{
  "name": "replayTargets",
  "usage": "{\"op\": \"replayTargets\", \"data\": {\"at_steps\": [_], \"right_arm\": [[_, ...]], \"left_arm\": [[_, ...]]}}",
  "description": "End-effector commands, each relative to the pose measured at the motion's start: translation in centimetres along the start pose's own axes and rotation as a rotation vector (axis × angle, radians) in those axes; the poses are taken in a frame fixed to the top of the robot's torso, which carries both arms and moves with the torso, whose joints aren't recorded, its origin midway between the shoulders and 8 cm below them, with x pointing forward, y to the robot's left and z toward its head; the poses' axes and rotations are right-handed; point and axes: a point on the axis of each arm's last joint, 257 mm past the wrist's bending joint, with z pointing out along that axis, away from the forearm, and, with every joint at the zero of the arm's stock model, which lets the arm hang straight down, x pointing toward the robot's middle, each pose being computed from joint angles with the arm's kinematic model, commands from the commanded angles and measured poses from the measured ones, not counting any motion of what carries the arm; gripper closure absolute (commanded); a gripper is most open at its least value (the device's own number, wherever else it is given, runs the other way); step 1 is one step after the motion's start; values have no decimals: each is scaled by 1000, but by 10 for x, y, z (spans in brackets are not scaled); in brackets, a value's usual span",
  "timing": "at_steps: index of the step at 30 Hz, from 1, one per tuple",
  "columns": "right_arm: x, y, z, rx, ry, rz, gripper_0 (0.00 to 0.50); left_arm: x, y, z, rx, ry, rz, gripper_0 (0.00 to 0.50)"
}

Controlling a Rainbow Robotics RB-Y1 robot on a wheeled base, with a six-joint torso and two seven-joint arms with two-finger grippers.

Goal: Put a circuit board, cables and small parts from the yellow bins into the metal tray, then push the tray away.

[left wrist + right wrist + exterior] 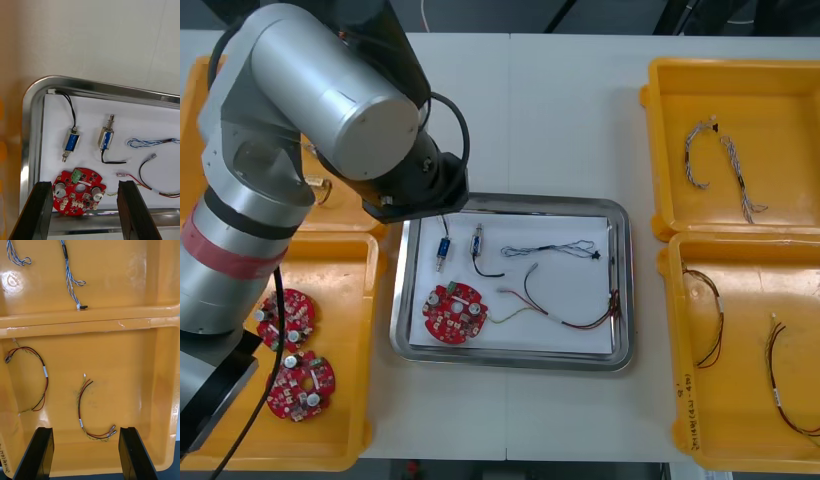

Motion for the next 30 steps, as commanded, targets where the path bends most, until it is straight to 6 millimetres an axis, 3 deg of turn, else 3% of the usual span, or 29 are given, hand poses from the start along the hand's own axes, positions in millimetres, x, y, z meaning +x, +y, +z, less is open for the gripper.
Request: {"op": "replayTargets", "data": {"at_steps": [1, 16, 30], "right_arm": [[-2, -5, -15, 40, -4, -21, 0], [-16, 66, -28, -61, 19, -265, 0], [-9, 154, -38, -188, 59, -562, 0]], "left_arm": [[-19, 19, -20, 13, -49, 114, 0], [-50, 60, -47, 18, -101, 111, 0], [-62, 132, -60, -70, -128, 157, 0]]}}
